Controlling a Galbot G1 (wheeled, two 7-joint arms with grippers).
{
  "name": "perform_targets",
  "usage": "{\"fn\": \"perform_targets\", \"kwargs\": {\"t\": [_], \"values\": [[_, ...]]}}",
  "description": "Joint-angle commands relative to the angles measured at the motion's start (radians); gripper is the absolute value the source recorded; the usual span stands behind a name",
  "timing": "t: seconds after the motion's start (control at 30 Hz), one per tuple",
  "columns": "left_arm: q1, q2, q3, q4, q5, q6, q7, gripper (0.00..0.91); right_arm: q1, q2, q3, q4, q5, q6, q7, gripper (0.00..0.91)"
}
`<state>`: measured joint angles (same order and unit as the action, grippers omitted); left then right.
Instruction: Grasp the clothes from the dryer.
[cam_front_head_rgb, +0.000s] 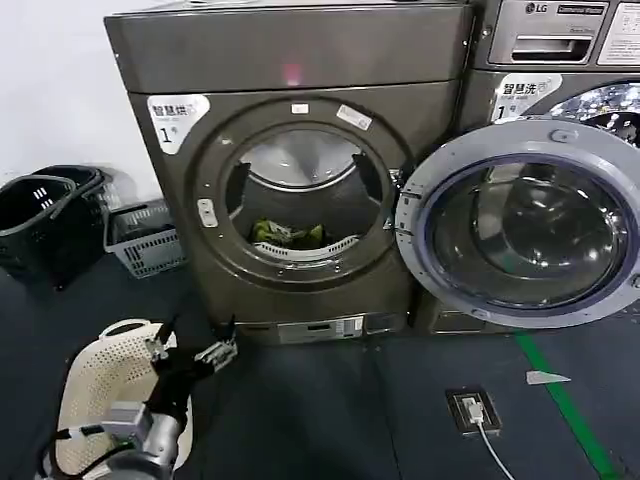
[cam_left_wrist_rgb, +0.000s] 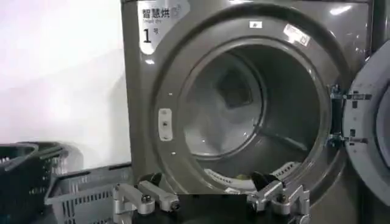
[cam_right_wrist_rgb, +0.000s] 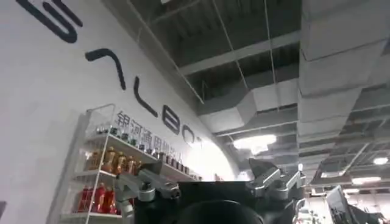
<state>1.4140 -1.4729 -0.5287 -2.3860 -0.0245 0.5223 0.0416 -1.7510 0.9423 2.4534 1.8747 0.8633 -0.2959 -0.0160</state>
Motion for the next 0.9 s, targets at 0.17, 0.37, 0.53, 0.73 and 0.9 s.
{"fn": "perform_targets", "kwargs": {"t": [0.17,0.37,0.53,0.73,0.9], "values": [[-0.002,-0.001,0.001,0.003,-0.002,0.001,0.003,0.907,0.004,0.003,-0.003,0.001,0.004,0.007,-0.003,0.907],[0.002,-0.001,0.002,0.005,0.001,-0.002,0.005,0.907,0.009,0.004,-0.009,0.002,0.005,0.007,-0.006,0.907],[0.003,-0.003,0.002,0.005,0.002,-0.002,0.007,0.907,0.013,0.004,-0.013,0.002,0.006,0.008,-0.009,0.907],[0.003,-0.002,0.003,0.004,0.002,-0.002,0.009,0.907,0.017,0.005,-0.019,0.003,0.006,0.010,-0.012,0.907],[0.003,-0.001,0.003,0.003,0.001,-0.002,0.011,0.907,0.018,0.006,-0.022,0.005,0.005,0.011,-0.013,0.907]]}}
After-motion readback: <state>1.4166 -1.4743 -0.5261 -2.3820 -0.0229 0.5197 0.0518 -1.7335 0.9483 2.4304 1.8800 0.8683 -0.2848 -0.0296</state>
